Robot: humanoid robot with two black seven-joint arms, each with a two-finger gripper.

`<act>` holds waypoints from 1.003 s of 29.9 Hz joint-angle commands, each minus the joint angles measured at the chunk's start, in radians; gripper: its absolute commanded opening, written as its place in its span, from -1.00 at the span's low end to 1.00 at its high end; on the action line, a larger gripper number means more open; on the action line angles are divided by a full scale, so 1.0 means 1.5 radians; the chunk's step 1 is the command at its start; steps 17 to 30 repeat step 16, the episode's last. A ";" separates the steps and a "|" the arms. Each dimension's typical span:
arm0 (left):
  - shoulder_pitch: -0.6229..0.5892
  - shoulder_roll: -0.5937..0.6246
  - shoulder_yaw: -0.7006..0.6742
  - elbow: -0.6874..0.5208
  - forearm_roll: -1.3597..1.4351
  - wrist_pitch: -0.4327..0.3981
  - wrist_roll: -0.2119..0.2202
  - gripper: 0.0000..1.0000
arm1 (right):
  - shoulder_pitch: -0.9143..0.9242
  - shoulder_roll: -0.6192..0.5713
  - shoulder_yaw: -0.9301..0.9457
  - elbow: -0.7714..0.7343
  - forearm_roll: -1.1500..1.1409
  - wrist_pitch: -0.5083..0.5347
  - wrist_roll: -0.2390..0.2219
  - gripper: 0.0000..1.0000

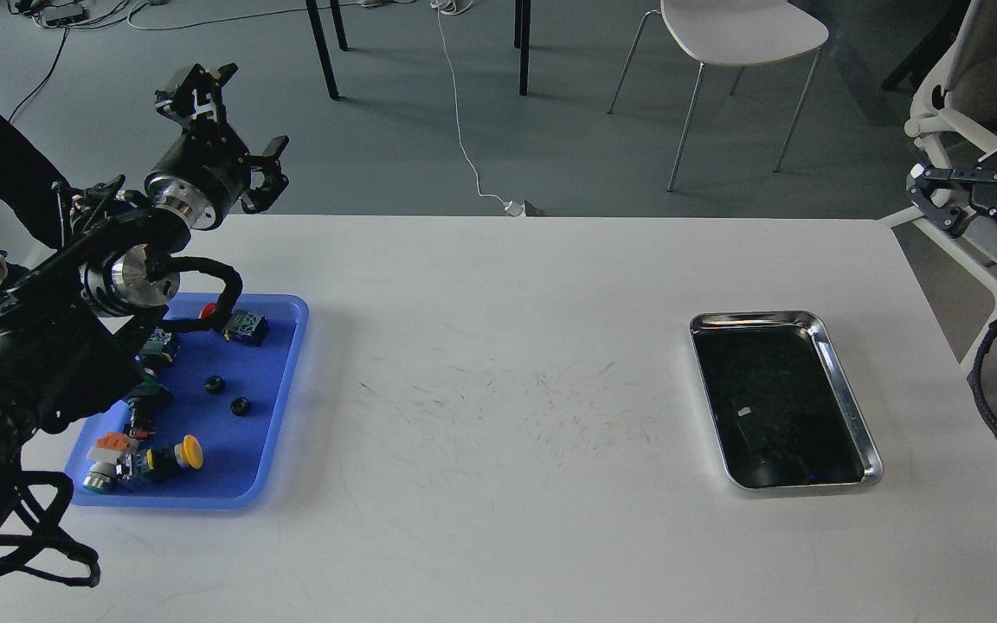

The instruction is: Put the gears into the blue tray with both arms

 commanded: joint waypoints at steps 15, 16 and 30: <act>0.000 -0.003 -0.023 0.000 -0.012 0.001 -0.008 0.96 | -0.070 0.047 0.066 0.050 0.003 0.001 0.056 0.98; 0.000 -0.003 -0.023 0.000 -0.012 0.001 -0.008 0.96 | -0.073 0.048 0.071 0.051 0.003 0.001 0.056 0.98; 0.000 -0.003 -0.023 0.000 -0.012 0.001 -0.008 0.96 | -0.073 0.048 0.071 0.051 0.003 0.001 0.056 0.98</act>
